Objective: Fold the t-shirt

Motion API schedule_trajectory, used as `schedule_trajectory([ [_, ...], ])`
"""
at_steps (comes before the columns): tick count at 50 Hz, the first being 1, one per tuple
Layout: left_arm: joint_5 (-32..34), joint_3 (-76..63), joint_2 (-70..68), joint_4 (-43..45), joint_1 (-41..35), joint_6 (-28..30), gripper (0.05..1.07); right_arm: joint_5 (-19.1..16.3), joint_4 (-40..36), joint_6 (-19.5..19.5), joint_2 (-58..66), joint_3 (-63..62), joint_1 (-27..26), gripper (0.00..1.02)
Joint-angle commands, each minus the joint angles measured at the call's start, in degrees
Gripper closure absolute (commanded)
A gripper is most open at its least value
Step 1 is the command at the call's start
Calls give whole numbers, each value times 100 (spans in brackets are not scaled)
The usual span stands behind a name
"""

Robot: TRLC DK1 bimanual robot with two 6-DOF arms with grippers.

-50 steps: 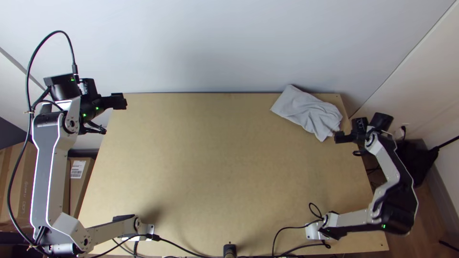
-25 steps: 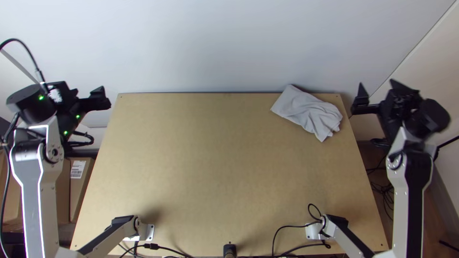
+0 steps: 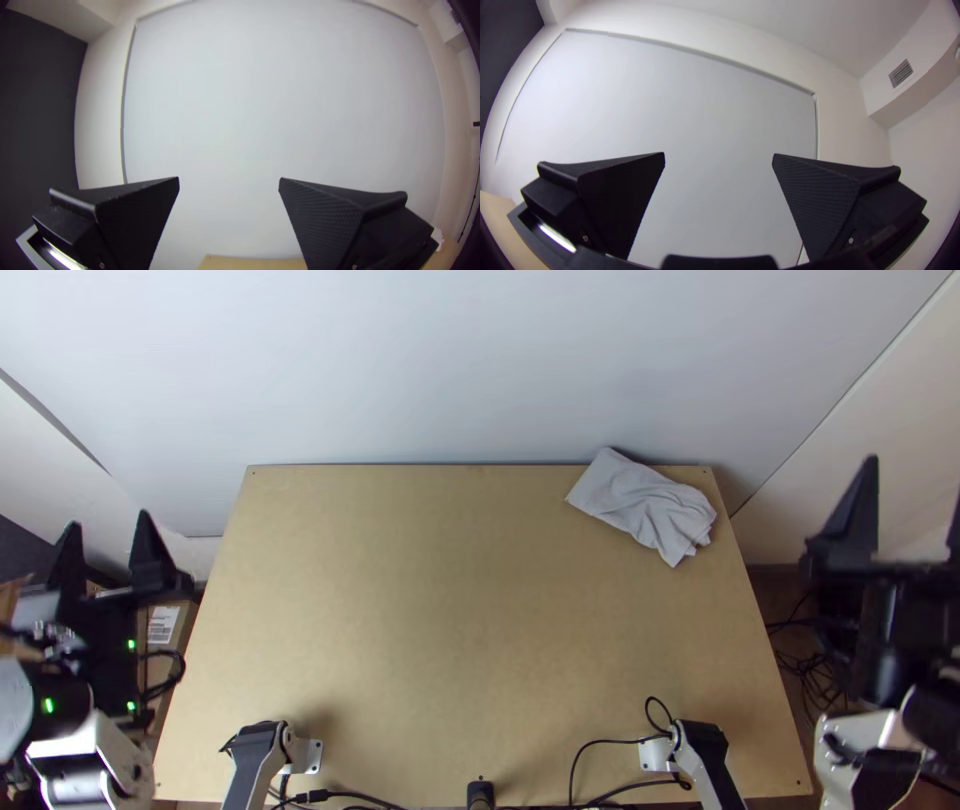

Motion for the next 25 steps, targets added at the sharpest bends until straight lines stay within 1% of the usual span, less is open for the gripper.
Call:
schedule_trajectory([
  [1, 66, -832, -905, 679, 16, 152, 11, 10, 501, 116, -704, -647, 50, 3],
  [8, 75, -1914, -1960, 1663, 33, 249, 11, 19, 449, 169, -1591, -1447, 33, 3],
  [11, 75, -2327, -2346, 1971, 33, 249, 11, 89, 449, 178, -1969, -1869, 15, 3],
  [15, 75, -2687, -2689, 2015, 42, 196, 11, 160, 589, 424, -2611, -2634, -29, 3],
  [19, 14, -3012, -2812, 2015, 42, 117, 11, 169, 862, 459, -3358, -3548, -20, 3],
  [21, -13, -3135, -2803, 2015, 42, 20, 11, 177, 1011, 486, -3516, -3987, 6, 3],
  [22, -13, -3241, -2812, 2068, 42, 3, 11, 309, 1011, 530, -3516, -4066, -2, 3],
  [23, -13, -3355, -2803, 2120, 42, 3, 11, 529, 835, 653, -3516, -4093, -38, 3],
  [24, -13, -3452, -2812, 2182, 42, -24, 11, 652, 677, 784, -3507, -4101, -64, 3],
  [25, -13, -3566, -2812, 2243, 42, -85, 11, 678, 580, 872, -3507, -4145, -90, 3],
])
